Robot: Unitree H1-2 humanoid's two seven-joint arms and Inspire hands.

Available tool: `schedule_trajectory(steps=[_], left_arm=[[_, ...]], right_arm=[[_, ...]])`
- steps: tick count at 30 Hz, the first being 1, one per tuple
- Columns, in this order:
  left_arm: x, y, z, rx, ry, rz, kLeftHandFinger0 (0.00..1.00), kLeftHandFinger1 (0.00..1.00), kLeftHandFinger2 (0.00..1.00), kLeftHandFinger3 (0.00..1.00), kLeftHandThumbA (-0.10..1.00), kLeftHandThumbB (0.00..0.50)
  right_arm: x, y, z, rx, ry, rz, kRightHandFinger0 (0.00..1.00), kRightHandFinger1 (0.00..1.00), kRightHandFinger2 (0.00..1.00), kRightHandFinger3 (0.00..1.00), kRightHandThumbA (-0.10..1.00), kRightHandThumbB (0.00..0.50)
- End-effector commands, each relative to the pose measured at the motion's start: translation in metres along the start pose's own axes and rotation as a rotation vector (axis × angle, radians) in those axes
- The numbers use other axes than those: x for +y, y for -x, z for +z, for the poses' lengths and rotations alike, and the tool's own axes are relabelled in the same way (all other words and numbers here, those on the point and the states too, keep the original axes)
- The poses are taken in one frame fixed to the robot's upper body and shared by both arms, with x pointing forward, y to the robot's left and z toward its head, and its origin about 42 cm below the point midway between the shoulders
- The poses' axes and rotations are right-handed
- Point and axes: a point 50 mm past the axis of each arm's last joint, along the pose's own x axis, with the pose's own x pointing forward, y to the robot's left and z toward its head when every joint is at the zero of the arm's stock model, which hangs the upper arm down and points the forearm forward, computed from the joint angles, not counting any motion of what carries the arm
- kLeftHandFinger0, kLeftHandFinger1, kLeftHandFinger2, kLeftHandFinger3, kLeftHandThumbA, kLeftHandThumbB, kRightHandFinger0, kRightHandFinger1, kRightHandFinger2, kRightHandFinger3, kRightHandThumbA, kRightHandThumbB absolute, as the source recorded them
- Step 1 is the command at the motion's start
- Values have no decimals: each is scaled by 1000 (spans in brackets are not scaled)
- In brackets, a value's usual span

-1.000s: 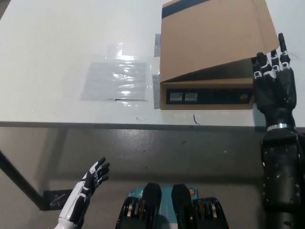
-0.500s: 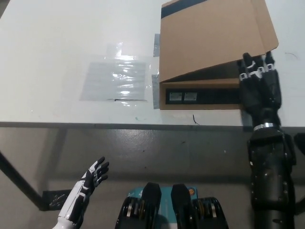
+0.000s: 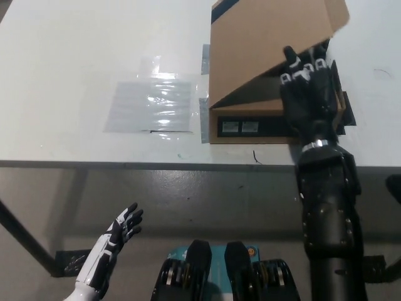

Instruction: A small storage box is placed at the center of the table and the robot uses its right hand to slide under its lid and push it upwards to open it

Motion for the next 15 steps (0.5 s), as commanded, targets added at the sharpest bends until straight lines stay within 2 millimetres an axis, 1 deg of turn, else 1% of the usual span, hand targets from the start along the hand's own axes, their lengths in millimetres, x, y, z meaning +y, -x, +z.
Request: schedule_trajectory(steps=[1,2,3,4,5,6,9,10,11,13,14,15], left_arm=[[6,-5,10,-49,-30,-19,1000,1000,1000,1000,1000,339],[6,-5,10,-46,-29,-20,1000,1000,1000,1000,1000,350],[6,-5,10,-43,-31,-19,1000,1000,1000,1000,1000,357],[6,-5,10,-42,-39,-22,1000,1000,1000,1000,1000,358],[6,-5,10,-43,-43,-24,1000,1000,1000,1000,1000,358],[6,-5,10,-44,-38,-25,1000,1000,1000,1000,1000,360],[6,-7,11,-47,-33,-26,1000,1000,1000,1000,1000,363],[7,-7,12,-48,-40,-28,1000,1000,1000,1000,1000,365],[7,-8,12,-47,-43,-29,1000,1000,1000,1000,1000,373],[7,-9,14,-47,-44,-34,1000,1000,1000,1000,1000,384],[7,-10,15,-47,-45,-37,1000,1000,1000,1000,1000,384],[7,-10,15,-47,-45,-40,1000,1000,1000,1000,1000,385]], right_arm=[[50,-27,-12,16,26,96,1000,1000,1000,1000,1000,308],[52,-28,-14,20,24,97,1000,1000,1000,1000,1000,307],[57,-31,-20,37,31,104,1000,1000,1000,1000,1000,301],[60,-33,-26,54,30,108,1000,1000,1000,1000,1000,294],[61,-33,-28,58,28,108,1000,1000,1000,1000,1000,293],[66,-36,-37,77,41,115,1000,1000,1000,1000,1000,287],[76,-40,-57,129,99,122,1000,1000,1000,1000,1000,302],[79,-41,-62,141,114,131,1000,1000,1000,1000,1000,300],[83,-41,-69,154,128,141,1000,1000,1000,1000,1000,288],[90,-41,-83,179,155,146,1000,1000,1000,1000,1000,301],[90,-41,-83,179,158,147,1000,1000,1000,1000,1000,300],[94,-40,-90,193,162,157,1000,1000,1000,1000,1000,300]])
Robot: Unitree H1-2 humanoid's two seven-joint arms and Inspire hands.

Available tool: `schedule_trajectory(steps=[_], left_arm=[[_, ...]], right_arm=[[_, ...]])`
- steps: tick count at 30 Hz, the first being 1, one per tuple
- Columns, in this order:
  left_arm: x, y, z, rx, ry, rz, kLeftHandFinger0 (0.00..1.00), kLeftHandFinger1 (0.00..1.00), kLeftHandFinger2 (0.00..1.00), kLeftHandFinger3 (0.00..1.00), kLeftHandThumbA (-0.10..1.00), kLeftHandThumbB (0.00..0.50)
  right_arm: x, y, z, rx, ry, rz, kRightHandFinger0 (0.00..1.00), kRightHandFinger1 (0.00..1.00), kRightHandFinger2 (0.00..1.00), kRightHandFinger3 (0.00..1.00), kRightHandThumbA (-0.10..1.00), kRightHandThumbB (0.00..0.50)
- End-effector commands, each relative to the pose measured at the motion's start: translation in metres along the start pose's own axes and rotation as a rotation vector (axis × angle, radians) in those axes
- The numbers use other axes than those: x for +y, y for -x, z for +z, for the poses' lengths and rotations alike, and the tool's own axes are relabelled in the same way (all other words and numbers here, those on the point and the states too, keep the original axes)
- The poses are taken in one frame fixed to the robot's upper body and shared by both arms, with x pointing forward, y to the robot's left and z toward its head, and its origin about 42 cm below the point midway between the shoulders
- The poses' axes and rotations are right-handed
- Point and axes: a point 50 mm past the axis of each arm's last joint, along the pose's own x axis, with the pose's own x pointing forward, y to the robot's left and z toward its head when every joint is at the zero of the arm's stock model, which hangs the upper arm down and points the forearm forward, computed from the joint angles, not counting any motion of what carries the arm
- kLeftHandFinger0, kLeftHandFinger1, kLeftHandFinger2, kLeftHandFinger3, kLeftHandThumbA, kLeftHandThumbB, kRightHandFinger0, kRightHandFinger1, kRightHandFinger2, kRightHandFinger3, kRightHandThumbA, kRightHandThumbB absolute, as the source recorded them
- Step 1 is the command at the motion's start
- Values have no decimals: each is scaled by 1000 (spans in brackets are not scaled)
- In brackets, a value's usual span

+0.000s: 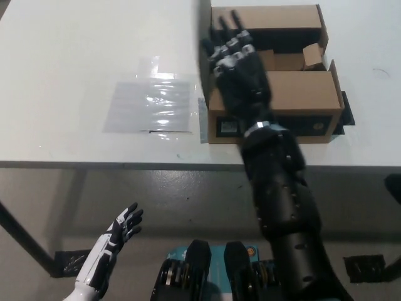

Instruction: A small storage box is placed at the center of the table and the robot uses its right hand to slide under its lid and push it upwards to open it

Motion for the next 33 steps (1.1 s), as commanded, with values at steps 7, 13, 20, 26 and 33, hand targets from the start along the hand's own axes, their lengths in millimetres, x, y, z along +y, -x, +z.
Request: schedule_trajectory(steps=[7,13,20,26,33], left_arm=[[6,-14,17,-56,-46,-54,1000,1000,1000,1000,1000,387],[7,-20,21,-60,-63,-72,1000,1000,1000,1000,1000,370],[9,-22,24,-49,-62,-78,1000,1000,1000,1000,1000,370],[8,-24,24,-59,-59,-82,1000,1000,1000,1000,1000,375],[7,-26,24,-59,-64,-85,1000,1000,1000,1000,1000,338]], right_arm=[[61,-15,-47,70,264,155,1000,1000,1000,1000,1000,271],[55,-8,-68,119,403,203,1000,1000,1000,1000,1000,316],[44,-5,-71,131,447,198,1000,1000,1000,1000,1000,324],[78,-14,-22,4,413,263,1000,1000,1000,1000,1000,346],[183,12,108,-341,380,553,1000,1000,1000,1000,1000,384]])
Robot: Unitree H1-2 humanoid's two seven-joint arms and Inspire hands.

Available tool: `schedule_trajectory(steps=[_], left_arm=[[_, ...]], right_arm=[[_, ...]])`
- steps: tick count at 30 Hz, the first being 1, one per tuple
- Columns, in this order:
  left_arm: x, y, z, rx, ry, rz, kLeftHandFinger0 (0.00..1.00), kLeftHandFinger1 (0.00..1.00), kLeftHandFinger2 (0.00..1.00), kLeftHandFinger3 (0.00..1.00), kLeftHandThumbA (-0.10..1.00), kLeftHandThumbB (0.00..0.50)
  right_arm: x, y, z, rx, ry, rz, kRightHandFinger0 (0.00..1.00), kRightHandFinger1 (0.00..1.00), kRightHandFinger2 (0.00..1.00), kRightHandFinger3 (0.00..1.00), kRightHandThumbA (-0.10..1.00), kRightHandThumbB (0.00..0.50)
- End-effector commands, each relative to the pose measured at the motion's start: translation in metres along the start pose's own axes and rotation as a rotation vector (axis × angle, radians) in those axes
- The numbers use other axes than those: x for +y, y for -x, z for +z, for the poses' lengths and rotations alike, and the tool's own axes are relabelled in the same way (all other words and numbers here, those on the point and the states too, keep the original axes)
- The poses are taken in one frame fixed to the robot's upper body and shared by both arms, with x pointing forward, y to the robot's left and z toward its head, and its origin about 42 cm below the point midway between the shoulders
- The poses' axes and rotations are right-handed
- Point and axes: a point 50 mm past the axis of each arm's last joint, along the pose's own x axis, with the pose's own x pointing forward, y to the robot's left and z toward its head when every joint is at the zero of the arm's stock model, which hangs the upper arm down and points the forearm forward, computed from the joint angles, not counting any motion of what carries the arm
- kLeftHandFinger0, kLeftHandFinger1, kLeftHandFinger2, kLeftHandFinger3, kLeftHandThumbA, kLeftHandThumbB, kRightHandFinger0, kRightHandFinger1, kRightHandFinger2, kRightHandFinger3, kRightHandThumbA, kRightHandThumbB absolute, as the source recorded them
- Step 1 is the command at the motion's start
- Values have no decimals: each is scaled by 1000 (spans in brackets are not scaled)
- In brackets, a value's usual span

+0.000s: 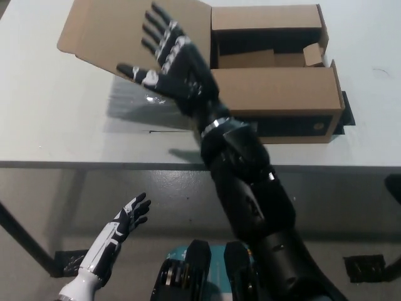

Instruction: A small storage box is placed at the center of the table and the robot uses its right hand to slide under its lid and push it upwards to open it

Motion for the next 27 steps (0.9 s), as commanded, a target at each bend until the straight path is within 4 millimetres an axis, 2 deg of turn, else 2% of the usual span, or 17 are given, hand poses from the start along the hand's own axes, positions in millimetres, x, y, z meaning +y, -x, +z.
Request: schedule_trajectory(steps=[1,2,5,6,7,8,9,10,13,14,16,18,20,22,25,26,27], left_arm=[[5,-8,11,-38,-27,-20,1000,1000,1000,1000,1000,338],[5,-8,11,-42,-28,-20,1000,1000,1000,1000,1000,337],[5,-8,11,-39,-31,-20,1000,1000,1000,1000,1000,344],[4,-8,10,-40,-29,-21,1000,1000,1000,1000,1000,335],[4,-8,10,-40,-27,-21,1000,1000,1000,1000,1000,336],[4,-7,10,-40,-22,-22,1000,1000,1000,1000,1000,338],[3,-7,10,-41,-19,-21,1000,1000,1000,1000,1000,339],[4,-7,10,-37,-22,-19,1000,1000,1000,1000,1000,345],[5,-7,10,-39,-26,-16,1000,1000,1000,1000,1000,337],[5,-7,9,-40,-25,-16,1000,1000,1000,1000,1000,334],[6,-7,9,-40,-23,-13,1000,1000,1000,1000,1000,330],[7,-5,8,-32,-15,-12,1000,1000,1000,1000,1000,341],[7,-5,7,-34,-14,-8,1000,1000,1000,1000,1000,341],[5,-2,4,-23,-8,-1,1000,1000,1000,1000,1000,342],[4,0,2,-18,-3,1,1000,1000,1000,1000,1000,334],[3,0,1,-22,2,3,1000,1000,1000,1000,1000,322],[3,0,0,-24,3,7,1000,1000,1000,1000,1000,326]], right_arm=[[60,-14,152,-347,6,245,1000,1000,1000,1000,1000,384],[65,-2,181,-429,41,280,1000,1000,1000,1000,1000,388],[69,19,214,-517,50,322,1000,1000,1000,1000,1000,393],[68,35,233,-583,85,326,1000,1000,1000,1000,1000,380],[66,45,241,-615,108,328,1000,1000,1000,1000,1000,376],[59,63,255,-670,153,335,1000,1000,1000,1000,1000,368],[57,67,259,-683,166,340,1000,1000,1000,1000,1000,366],[47,86,270,-736,243,329,1000,1000,1000,1000,1000,357],[26,123,284,-809,417,285,1000,1000,1000,1000,1000,334],[20,136,287,-825,476,264,1000,1000,1000,1000,1000,347],[12,153,290,-833,541,247,1000,1000,1000,1000,1000,358],[-6,197,286,-801,625,215,1000,1000,1000,1000,1000,407],[-11,217,280,-781,662,193,1000,1000,1000,1000,1000,410],[-20,248,268,-717,676,164,1000,1000,1000,1000,1000,405],[-31,279,248,-649,701,102,1000,1000,1000,1000,1000,302],[-40,291,234,-609,706,60,1000,1000,1000,1000,1000,280],[-45,296,226,-581,697,40,1000,1000,1000,1000,1000,298]])
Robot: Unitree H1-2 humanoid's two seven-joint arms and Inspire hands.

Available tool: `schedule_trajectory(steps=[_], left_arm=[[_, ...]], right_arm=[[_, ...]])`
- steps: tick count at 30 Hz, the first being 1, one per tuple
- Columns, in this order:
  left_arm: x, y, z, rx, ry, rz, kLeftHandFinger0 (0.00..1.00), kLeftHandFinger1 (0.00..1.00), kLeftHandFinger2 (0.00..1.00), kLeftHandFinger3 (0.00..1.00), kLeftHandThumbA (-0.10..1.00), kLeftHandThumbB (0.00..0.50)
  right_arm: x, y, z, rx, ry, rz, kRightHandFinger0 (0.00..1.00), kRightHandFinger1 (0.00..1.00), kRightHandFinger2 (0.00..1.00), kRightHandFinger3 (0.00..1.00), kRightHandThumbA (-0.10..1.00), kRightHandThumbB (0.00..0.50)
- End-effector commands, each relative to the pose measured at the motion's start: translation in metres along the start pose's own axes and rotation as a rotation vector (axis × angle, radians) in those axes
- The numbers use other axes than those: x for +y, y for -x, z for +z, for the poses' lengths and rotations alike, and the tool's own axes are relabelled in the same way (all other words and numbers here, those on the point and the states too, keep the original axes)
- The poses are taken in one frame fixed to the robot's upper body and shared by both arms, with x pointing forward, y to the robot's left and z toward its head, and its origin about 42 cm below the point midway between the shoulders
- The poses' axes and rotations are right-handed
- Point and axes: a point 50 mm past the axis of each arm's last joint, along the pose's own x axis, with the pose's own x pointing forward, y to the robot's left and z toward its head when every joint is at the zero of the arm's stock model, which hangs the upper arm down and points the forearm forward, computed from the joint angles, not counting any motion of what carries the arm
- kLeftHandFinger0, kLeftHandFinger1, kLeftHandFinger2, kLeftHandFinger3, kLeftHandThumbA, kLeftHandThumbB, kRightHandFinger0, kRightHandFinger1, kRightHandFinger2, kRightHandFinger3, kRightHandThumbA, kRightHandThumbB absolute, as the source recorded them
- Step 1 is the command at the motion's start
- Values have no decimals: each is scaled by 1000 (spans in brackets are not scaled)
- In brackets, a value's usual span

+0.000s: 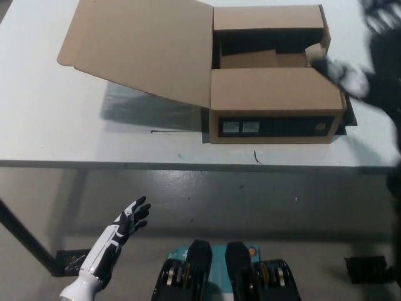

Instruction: A small storage box is placed at the center of the table and the robot uses its right hand to slide under its lid and push it upwards to open it

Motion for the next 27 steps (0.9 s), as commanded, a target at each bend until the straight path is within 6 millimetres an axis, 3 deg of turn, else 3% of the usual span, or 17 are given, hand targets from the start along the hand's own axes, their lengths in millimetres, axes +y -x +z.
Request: schedule_trajectory(steps=[1,3,6,10,13,18,20,24,27], left_arm=[[4,-1,5,-51,-2,8,1000,1000,1000,1000,1000,328],[3,1,4,-47,5,9,1000,1000,1000,1000,1000,327],[2,2,3,-44,0,7,1000,1000,1000,1000,1000,338],[2,3,2,-43,-4,9,1000,1000,1000,1000,1000,350],[0,7,0,-38,-4,15,1000,1000,1000,1000,1000,353],[-2,6,1,-41,4,4,1000,1000,1000,1000,1000,343],[-2,4,0,-44,6,3,1000,1000,1000,1000,1000,351],[-1,6,1,-48,7,4,1000,1000,1000,1000,1000,335],[-2,9,0,-44,3,11,1000,1000,1000,1000,1000,339]], right_arm=[[0,105,91,-160,200,66,1000,1000,1000,1000,1000,322],[-1,115,84,-108,190,45,1000,1000,1000,1000,1000,349],[-8,144,57,20,163,-3,1000,1000,1000,1000,1000,368],[-11,168,29,120,163,-66,1000,1000,1000,1000,1000,320],[-13,194,-1,240,132,-109,1000,1000,1000,1000,1000,330],[-11,216,-33,328,105,-148,1000,1000,1000,1000,1000,340],[-11,224,-45,371,128,-154,1000,1000,1000,1000,1000,367],[-10,243,-71,431,99,-169,1000,1000,1000,1000,1000,298],[-9,255,-85,509,76,-179,1000,1000,1000,1000,1000,294]])
